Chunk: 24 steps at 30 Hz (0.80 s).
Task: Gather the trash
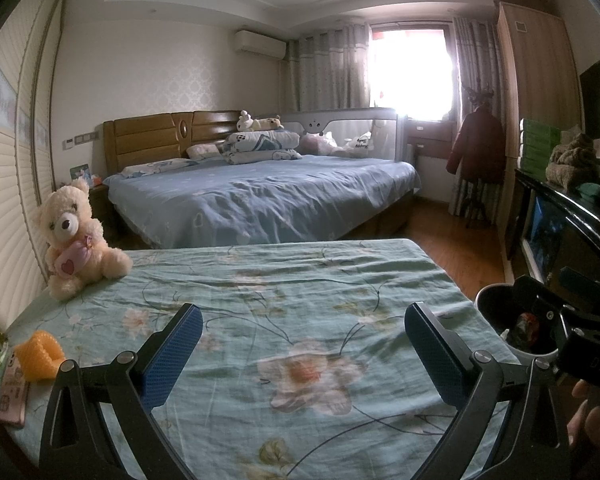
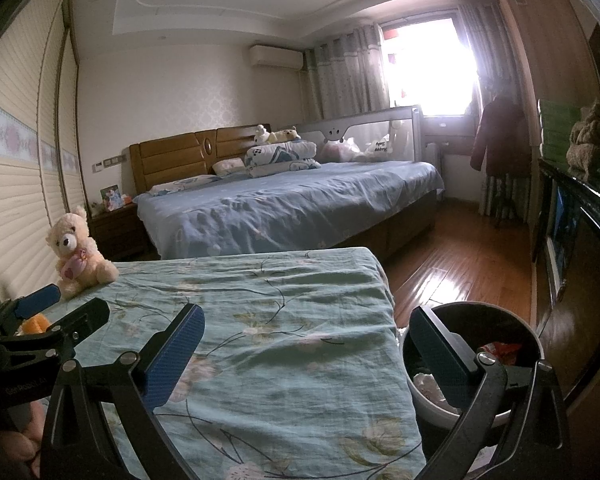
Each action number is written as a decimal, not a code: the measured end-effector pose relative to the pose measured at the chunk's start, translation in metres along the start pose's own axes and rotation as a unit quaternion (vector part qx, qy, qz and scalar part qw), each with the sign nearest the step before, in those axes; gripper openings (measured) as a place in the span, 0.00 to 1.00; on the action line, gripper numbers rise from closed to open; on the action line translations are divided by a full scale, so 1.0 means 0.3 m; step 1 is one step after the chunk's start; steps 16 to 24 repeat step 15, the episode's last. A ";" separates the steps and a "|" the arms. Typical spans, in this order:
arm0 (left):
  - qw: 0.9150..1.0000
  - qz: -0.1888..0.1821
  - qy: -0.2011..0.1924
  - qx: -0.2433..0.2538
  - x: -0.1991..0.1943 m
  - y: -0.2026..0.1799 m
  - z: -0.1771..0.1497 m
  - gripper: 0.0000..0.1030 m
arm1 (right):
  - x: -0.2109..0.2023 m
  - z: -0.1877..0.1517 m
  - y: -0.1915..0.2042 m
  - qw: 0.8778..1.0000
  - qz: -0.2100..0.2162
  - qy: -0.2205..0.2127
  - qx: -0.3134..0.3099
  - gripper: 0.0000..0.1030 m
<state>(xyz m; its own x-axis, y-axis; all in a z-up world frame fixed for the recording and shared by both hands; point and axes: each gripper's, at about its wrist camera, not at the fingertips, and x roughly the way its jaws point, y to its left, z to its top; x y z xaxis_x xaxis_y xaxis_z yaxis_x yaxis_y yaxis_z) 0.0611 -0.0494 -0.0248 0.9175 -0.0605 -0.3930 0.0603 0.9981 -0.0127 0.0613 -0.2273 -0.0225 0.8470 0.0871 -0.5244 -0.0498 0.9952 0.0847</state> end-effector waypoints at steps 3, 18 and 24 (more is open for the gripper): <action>1.000 0.000 0.000 0.001 0.000 0.000 0.000 0.99 | 0.001 0.000 -0.001 1.000 0.000 0.001 0.000 1.00; 1.000 -0.002 0.009 -0.007 0.015 0.010 0.000 0.99 | 0.009 -0.021 0.009 1.000 0.002 0.011 0.002 1.00; 1.000 -0.002 0.009 -0.007 0.015 0.010 0.000 0.99 | 0.009 -0.021 0.009 1.000 0.002 0.011 0.002 1.00</action>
